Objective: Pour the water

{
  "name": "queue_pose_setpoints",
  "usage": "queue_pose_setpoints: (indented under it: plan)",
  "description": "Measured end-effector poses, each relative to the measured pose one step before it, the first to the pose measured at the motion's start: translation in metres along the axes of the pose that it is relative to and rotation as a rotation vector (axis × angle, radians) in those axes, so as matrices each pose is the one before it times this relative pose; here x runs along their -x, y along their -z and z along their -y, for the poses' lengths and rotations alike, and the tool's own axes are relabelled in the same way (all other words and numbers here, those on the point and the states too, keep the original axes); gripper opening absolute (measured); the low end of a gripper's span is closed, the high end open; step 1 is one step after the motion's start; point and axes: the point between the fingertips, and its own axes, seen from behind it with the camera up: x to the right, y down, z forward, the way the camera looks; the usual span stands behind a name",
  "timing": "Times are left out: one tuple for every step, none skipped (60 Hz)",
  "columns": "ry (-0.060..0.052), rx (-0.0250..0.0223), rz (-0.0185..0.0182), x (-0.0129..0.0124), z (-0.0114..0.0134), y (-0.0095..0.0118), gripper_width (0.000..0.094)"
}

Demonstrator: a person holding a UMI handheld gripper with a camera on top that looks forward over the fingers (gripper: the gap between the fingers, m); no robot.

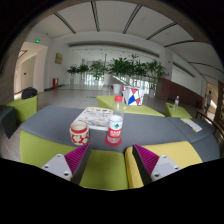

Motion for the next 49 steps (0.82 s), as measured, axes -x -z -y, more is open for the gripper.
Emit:
queue_pose_setpoints:
  plan:
    - [0.0001,0.00000,0.00060,0.00053,-0.00086,0.00876,0.0854]
    - [-0.0009,0.00037,-0.00100,0.00006,-0.00084,0.00889,0.0854]
    - [-0.0023,0.00075,-0.00149,-0.00025,-0.00071,0.00905,0.0853]
    - [-0.0032,0.00164,-0.00067,0.00019,-0.00110,0.00886,0.0853]
    - [-0.0028,0.00222,0.00181,0.00044,-0.00124,0.00860,0.0853]
    - [-0.0019,0.00117,0.00429,-0.00502,-0.00042,0.00036,0.0855]
    - [-0.0028,0.00118,0.00169,0.00397,0.00027,0.01451,0.0855]
    - [-0.0039,0.00005,0.00075,0.00017,-0.00039,0.00716,0.0853]
    - [-0.0037,0.00029,0.00011,0.00009,-0.00056,0.00735,0.0855]
    - [-0.0022,0.00050,0.00108,-0.00011,-0.00021,0.00735,0.0853]
    - [-0.0011,0.00059,0.00182,0.00003,-0.00022,0.00730,0.0857]
    - [-0.0012,0.00102,0.00102,-0.00030,-0.00023,0.00645,0.0853]
    - [-0.0023,0.00127,0.00013,-0.00019,-0.00019,0.00586,0.0849]
    - [-0.0017,-0.00006,0.00109,-0.00059,0.00035,0.00140,0.0849]
    - [-0.0007,-0.00113,0.00224,0.00026,0.00039,0.00552,0.0852]
    - [0.0005,-0.00247,0.00255,0.00001,0.00091,0.00543,0.0852]
    - [-0.0005,-0.00296,0.00059,-0.00048,0.00118,0.00504,0.0854]
    - [-0.0016,-0.00311,-0.00206,-0.00116,0.00106,0.00470,0.0853]
    - [-0.0021,-0.00306,-0.00275,-0.00143,0.00175,0.00643,0.0852]
    - [-0.0020,-0.00250,-0.00242,-0.00096,0.00131,0.00403,0.0852]
    - [-0.0015,-0.00221,-0.00148,-0.00070,0.00120,0.00329,0.0849]
    - [-0.0021,-0.00259,-0.00127,-0.00085,0.00103,0.00344,0.0850]
    - [-0.0025,-0.00270,-0.00092,-0.00085,0.00130,0.00340,0.0850]
    - [-0.0018,-0.00297,-0.00073,-0.00075,0.00109,0.00356,0.0852]
    - [-0.0014,-0.00257,-0.00036,-0.00070,0.00134,0.00348,0.0856]
    - [-0.0016,-0.00151,0.00012,-0.00168,0.00170,0.00092,0.0856]
    - [-0.0030,-0.00129,0.00003,-0.00040,0.00047,0.00307,0.0853]
    - [-0.0036,-0.00074,0.00019,-0.00071,0.00054,0.00311,0.0852]
    - [-0.0027,-0.00182,-0.00031,-0.00061,0.00075,0.00270,0.0854]
    - [-0.0005,-0.00350,-0.00144,-0.00096,0.00117,0.00290,0.0856]
    - [0.0018,-0.00446,-0.00287,-0.00129,0.00111,0.00271,0.0853]
    - [0.0024,-0.00311,-0.00380,-0.00165,0.00126,0.00236,0.0853]
    - [0.0016,-0.00165,-0.00279,-0.00167,-0.00017,-0.00288,0.0851]
    - [-0.0006,0.00069,-0.00096,-0.00103,0.00041,0.00199,0.0852]
    - [-0.0026,0.00027,0.00103,-0.00044,-0.00015,0.00085,0.0850]
    - [-0.0035,-0.00117,0.00181,-0.00030,0.00025,0.00112,0.0851]
    - [-0.0021,-0.00161,-0.00003,-0.00029,0.00022,0.00084,0.0851]
    - [-0.0019,-0.00051,-0.00242,-0.00072,0.00033,0.00129,0.0853]
    - [-0.0021,0.00041,-0.00243,-0.00184,-0.00078,-0.00226,0.0851]
    - [-0.0010,0.00218,-0.00304,-0.00091,-0.00036,0.00062,0.0851]
    - [0.0004,0.00306,-0.00188,-0.00100,-0.00079,0.00076,0.0851]
    - [0.0012,0.00214,-0.00084,-0.00065,-0.00056,0.00077,0.0851]
    - [0.0024,0.00019,-0.00146,-0.00067,-0.00020,0.00086,0.0850]
    - [0.0041,-0.00132,-0.00282,-0.00101,-0.00001,0.00086,0.0855]
    - [0.0052,-0.00129,-0.00431,-0.00129,0.00006,0.00111,0.0854]
    - [0.0043,-0.00042,-0.00473,-0.00166,-0.00001,0.00071,0.0853]
    - [0.0019,0.00076,-0.00382,-0.00142,-0.00002,0.00072,0.0857]
    - [-0.0010,0.00163,-0.00214,-0.00171,0.00006,0.00122,0.0856]
    - [-0.0034,0.00267,0.00042,-0.00084,-0.00012,0.00051,0.0855]
